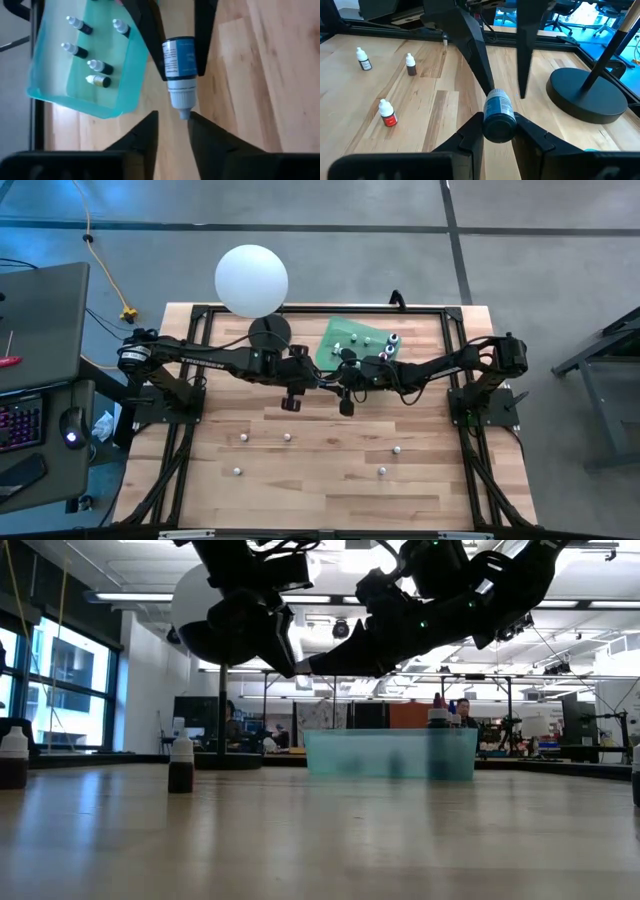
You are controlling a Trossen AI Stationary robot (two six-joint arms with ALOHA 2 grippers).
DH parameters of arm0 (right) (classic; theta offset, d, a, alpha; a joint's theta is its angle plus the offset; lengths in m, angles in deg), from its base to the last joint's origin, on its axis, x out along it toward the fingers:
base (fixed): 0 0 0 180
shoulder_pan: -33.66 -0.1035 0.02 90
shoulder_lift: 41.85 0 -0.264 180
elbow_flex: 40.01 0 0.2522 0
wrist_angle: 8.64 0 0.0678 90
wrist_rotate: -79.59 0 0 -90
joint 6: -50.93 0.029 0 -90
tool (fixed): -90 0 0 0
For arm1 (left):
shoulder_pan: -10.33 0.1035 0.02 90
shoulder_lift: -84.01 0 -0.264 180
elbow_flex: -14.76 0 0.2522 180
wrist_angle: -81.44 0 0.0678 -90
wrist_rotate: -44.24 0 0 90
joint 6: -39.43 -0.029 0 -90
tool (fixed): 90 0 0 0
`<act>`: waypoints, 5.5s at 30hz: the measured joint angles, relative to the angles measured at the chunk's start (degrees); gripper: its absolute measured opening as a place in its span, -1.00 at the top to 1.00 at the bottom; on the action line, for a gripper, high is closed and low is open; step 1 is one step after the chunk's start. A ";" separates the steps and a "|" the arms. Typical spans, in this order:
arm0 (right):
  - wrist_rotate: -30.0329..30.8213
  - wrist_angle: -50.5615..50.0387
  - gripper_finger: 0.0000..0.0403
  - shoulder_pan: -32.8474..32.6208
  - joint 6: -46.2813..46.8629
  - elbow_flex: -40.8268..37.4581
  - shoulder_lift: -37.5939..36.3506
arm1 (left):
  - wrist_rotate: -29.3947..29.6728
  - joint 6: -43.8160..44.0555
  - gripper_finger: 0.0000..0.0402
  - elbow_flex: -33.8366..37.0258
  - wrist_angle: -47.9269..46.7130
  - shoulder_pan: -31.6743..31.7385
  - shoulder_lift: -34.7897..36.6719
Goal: Pick & Place food coloring
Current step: Put the small blue food coloring bottle into the green bin
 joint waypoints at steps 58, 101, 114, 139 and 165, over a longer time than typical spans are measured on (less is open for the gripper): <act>-3.36 9.85 0.59 -0.07 2.62 -0.02 -0.26 | -6.35 29.98 0.23 63.18 74.22 0.02 45.88; -6.12 10.74 0.59 -0.83 3.04 -0.04 -0.24 | -12.84 11.82 0.22 38.28 71.08 0.02 12.72; -4.56 10.83 0.59 -0.81 3.02 0.10 -0.20 | -12.97 10.52 0.22 38.17 68.07 0.02 15.08; -4.44 11.11 0.59 -0.81 3.02 -0.02 -0.20 | -13.02 10.56 0.63 38.22 66.62 0.02 16.72; 9.19 -13.54 0.03 -1.13 -4.07 -0.02 -8.65 | -6.01 14.63 0.79 16.47 26.79 0.01 15.99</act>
